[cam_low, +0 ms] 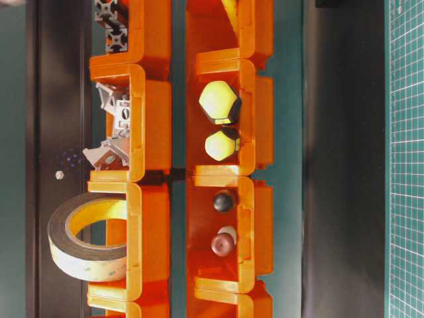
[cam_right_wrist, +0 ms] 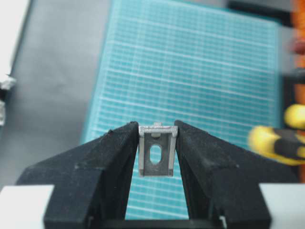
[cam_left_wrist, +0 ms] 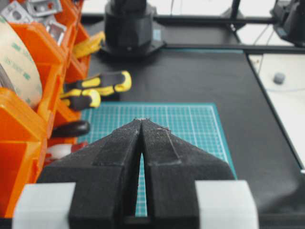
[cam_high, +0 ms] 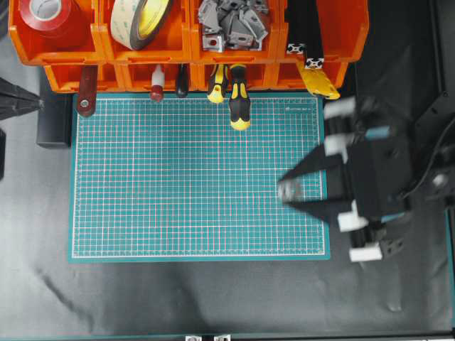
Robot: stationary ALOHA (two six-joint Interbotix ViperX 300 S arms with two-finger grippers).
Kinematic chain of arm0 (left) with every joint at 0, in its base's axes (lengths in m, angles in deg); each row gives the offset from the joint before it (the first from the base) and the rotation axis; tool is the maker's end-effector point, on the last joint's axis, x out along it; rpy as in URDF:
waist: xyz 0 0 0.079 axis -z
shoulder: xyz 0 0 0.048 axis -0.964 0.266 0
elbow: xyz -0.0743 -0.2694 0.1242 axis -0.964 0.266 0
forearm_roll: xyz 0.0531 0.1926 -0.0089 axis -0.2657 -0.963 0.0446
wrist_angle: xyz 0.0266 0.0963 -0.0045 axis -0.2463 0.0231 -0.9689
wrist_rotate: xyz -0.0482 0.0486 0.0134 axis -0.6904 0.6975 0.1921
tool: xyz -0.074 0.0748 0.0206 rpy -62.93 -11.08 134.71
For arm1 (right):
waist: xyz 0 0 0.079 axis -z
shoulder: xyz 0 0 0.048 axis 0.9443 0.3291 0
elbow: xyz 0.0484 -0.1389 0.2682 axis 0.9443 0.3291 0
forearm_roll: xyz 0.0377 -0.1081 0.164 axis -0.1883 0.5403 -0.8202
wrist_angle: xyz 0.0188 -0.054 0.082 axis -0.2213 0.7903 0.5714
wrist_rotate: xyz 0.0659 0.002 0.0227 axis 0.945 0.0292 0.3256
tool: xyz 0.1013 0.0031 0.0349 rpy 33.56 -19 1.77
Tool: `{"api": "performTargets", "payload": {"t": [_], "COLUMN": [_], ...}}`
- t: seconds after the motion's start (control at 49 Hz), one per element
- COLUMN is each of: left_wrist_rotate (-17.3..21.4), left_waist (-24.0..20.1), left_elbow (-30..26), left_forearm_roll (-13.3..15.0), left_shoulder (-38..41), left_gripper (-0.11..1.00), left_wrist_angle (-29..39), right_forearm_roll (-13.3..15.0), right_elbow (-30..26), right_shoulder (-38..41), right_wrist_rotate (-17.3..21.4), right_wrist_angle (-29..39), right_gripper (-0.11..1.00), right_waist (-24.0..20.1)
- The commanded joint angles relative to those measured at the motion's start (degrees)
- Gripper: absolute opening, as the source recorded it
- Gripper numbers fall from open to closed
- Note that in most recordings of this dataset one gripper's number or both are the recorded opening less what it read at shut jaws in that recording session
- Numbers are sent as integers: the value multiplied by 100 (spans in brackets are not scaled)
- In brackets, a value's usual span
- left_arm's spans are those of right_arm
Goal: Pick corner brachets from container rack with right arm.
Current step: 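Lift the bracket out and carry it over the green mat, then lower the bracket onto the mat and open the right gripper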
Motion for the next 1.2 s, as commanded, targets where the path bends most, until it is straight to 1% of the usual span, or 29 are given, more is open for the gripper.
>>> {"api": "performTargets", "payload": {"t": [0.0,0.102,0.184,0.306,0.388,0.429,0.653,0.714,0.776,0.857,0.939,1.184], "left_wrist_rotate": [-18,-35,-70,-220,-290,-308,-352,-360,-360,-360,-360,-369], "left_waist": [62,105,158,158,158,158,176,176,185,185,185,176], "left_elbow": [-193,-193,-185,-202,-202,-211,-185,-176,-176,-176,-176,-176], "left_forearm_roll": [-18,-18,-18,-18,-18,-18,-18,-18,-18,-18,-18,-18], "left_shoulder": [0,9,9,-9,-44,-53,132,176,176,158,132,123], "left_gripper": [0,0,0,0,0,0,0,0,0,0,0,0], "left_wrist_angle": [-26,-26,-26,-26,-26,-26,-88,-97,-105,-105,-97,-79], "right_forearm_roll": [18,18,18,53,158,246,1125,1301,1415,1521,1564,1564], "right_elbow": [378,633,712,633,510,422,-79,-185,-264,-352,-369,-334], "right_shoulder": [53,325,624,1160,1547,1749,2751,2918,3050,3155,3190,3217], "right_wrist_rotate": [237,413,431,413,413,404,413,404,404,404,404,431], "right_wrist_angle": [-659,-791,-791,-817,-809,-817,-835,-835,-844,-861,-914,-1178], "right_gripper": [24,24,24,24,24,24,24,24,24,24,24,24], "right_waist": [-97,-123,-114,-114,-123,-114,-26,18,79,167,246,378]}}
